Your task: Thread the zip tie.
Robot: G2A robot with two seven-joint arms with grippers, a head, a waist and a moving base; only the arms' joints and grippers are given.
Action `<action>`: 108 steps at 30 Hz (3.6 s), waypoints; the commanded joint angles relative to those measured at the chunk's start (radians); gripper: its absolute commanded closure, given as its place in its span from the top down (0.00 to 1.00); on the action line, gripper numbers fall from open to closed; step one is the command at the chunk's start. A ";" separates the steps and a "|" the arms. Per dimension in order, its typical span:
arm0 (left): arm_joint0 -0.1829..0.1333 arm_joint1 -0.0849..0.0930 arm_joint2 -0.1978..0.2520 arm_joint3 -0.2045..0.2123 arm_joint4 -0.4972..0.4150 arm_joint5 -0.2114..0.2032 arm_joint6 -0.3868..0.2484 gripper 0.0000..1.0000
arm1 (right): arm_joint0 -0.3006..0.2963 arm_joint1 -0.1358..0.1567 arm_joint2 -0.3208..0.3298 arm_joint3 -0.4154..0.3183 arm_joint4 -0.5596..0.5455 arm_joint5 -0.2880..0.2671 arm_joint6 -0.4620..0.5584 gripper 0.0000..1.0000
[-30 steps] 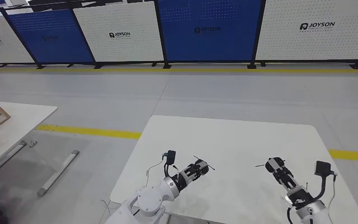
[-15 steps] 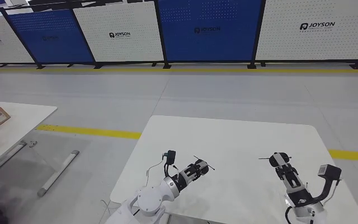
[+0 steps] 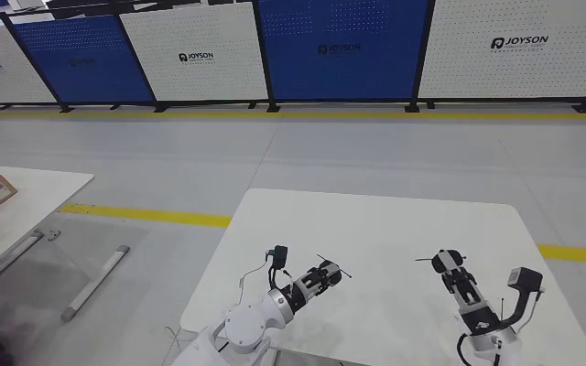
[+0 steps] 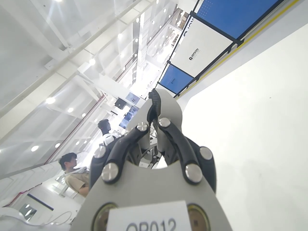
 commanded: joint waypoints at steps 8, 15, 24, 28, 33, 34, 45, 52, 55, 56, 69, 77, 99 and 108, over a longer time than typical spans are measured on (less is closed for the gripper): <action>0.000 0.000 0.000 0.000 0.000 0.000 0.000 0.00 | -0.012 -0.042 -0.032 -0.049 0.028 0.000 -0.072 0.00; 0.000 0.000 0.000 0.000 0.000 0.000 0.000 0.00 | -0.005 -0.082 -0.053 -0.067 0.099 0.000 -0.081 0.00; 0.000 0.000 0.000 0.000 0.000 0.000 0.000 0.00 | -0.004 -0.082 -0.049 -0.060 0.091 0.006 -0.086 0.00; 0.000 0.000 0.000 0.000 0.000 0.000 0.000 0.00 | -0.017 -0.086 -0.042 -0.012 0.007 0.021 -0.101 0.00; 0.000 0.000 0.000 0.000 0.000 0.000 0.000 0.00 | -0.036 -0.085 -0.022 0.023 -0.117 0.062 -0.083 0.00; 0.000 0.000 0.000 0.000 0.000 0.000 0.000 0.00 | -0.039 -0.085 -0.016 0.024 -0.134 0.065 -0.080 0.00; 0.000 0.000 0.000 0.000 0.000 0.000 0.000 0.00 | -0.069 -0.082 0.046 0.009 -0.060 0.031 -0.015 0.00; 0.000 0.000 0.000 0.000 0.000 0.000 0.000 0.00 | -0.065 -0.083 0.055 0.007 -0.086 0.123 0.016 0.00; -0.004 -0.002 0.009 0.000 0.022 -0.002 0.016 0.00 | -0.072 -0.082 0.067 -0.011 -0.103 0.177 0.042 0.00; -0.009 -0.004 0.023 -0.003 0.052 -0.002 0.034 0.00 | -0.077 -0.081 0.075 -0.018 -0.117 0.194 0.058 0.00; -0.071 -0.033 0.141 -0.003 0.229 0.033 0.221 0.00 | -0.127 -0.077 0.109 -0.064 -0.109 0.204 0.180 0.00; -0.074 -0.039 0.142 0.001 0.247 0.028 0.284 0.00 | -0.116 -0.086 0.082 -0.060 -0.156 0.193 0.124 0.00; -0.103 -0.066 0.206 0.023 0.350 0.048 0.398 0.00 | -0.041 -0.127 -0.062 -0.004 -0.282 0.183 -0.049 0.00; -0.100 -0.080 0.233 0.023 0.386 0.046 0.427 0.00 | 0.016 -0.155 -0.159 0.024 -0.367 0.227 -0.090 0.00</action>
